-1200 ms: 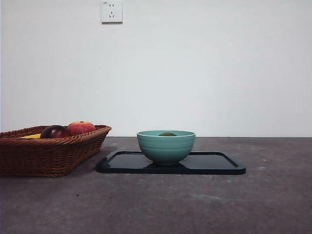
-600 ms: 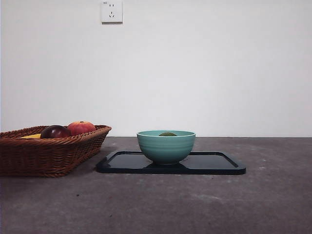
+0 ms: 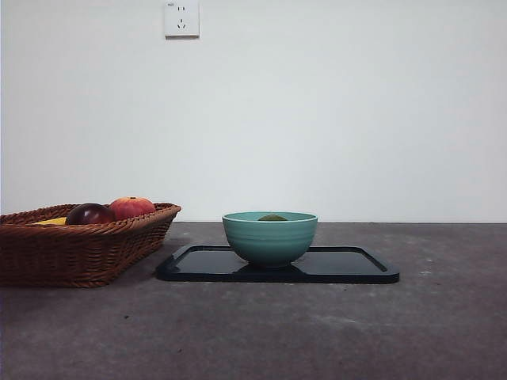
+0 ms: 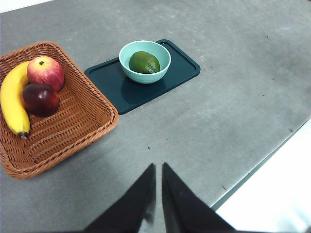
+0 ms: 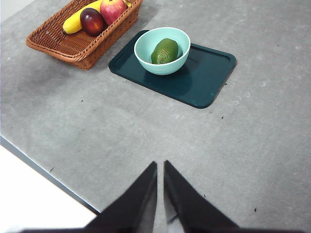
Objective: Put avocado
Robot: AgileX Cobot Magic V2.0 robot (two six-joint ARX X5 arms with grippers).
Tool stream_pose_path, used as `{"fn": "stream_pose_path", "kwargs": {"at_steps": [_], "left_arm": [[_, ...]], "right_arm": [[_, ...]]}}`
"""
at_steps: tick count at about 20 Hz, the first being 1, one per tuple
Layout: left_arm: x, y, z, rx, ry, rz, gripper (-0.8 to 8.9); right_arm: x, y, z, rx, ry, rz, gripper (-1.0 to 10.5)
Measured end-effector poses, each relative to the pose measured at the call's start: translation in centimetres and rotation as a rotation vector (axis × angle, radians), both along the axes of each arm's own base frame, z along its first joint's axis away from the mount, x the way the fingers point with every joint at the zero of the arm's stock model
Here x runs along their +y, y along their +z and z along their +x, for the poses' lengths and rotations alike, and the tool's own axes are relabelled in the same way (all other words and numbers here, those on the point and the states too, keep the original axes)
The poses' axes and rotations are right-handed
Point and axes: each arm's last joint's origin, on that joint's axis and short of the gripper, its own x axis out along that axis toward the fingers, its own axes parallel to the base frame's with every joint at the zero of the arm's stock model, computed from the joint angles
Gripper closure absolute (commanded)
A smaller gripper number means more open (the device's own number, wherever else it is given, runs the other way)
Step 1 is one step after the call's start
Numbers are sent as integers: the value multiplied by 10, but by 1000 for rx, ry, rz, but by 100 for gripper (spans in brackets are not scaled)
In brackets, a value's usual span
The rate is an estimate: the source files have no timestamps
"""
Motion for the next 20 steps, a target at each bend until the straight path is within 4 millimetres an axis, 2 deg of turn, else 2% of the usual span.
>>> {"fn": "stream_pose_path", "kwargs": {"at_steps": [4,8,13,16,20], "left_arm": [[0,-3,4,5,108,5,796],[-4,-32,24,40,332,87,795],[7,-60,48,15,565,205,795],[12,-81,58,-84,657,179,795],[12,-128,81,-353,739,-37,796]], "right_arm": [[0,0,0,0,0,0,929],[0,0,0,0,0,0,929],[0,0,0,0,0,0,929],[0,0,0,0,0,0,929],[0,0,0,0,0,0,929]]}}
